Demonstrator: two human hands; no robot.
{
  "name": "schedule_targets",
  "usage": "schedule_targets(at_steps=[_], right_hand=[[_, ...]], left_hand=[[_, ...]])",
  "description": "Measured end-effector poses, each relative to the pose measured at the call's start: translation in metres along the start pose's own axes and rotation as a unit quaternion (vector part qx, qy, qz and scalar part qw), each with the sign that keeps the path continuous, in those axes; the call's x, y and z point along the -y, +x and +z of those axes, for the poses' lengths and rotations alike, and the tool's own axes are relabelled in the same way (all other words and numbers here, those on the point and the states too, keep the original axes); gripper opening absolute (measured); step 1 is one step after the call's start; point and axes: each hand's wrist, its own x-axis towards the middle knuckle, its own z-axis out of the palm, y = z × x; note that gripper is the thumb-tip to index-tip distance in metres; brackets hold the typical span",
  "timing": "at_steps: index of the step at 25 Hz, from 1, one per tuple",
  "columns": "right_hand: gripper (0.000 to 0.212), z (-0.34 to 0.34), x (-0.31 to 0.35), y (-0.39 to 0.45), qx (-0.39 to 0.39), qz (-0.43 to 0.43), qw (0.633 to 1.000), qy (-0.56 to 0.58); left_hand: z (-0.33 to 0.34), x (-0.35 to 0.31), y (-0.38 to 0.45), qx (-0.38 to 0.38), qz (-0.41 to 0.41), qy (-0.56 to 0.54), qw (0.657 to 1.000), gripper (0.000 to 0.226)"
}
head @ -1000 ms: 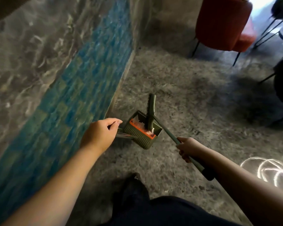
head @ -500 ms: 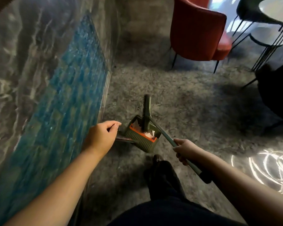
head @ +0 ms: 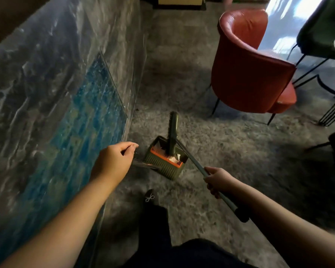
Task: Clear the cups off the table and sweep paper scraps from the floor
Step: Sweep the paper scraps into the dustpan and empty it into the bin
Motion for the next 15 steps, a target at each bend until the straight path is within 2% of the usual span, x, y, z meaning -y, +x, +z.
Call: schedule_targets(at_steps=[9,15], right_hand=[[0.043,-0.057,0.222,0.190,-0.034,-0.004,0.998,0.060],[0.046,-0.132,0.350,0.322,-0.052,-0.015,0.996,0.077]], left_hand=[[-0.002,-0.033,0.323,0.029,0.046,0.014,0.998,0.022],[0.044,-0.063,0.526,0.037,0.067,0.021,0.997,0.018]])
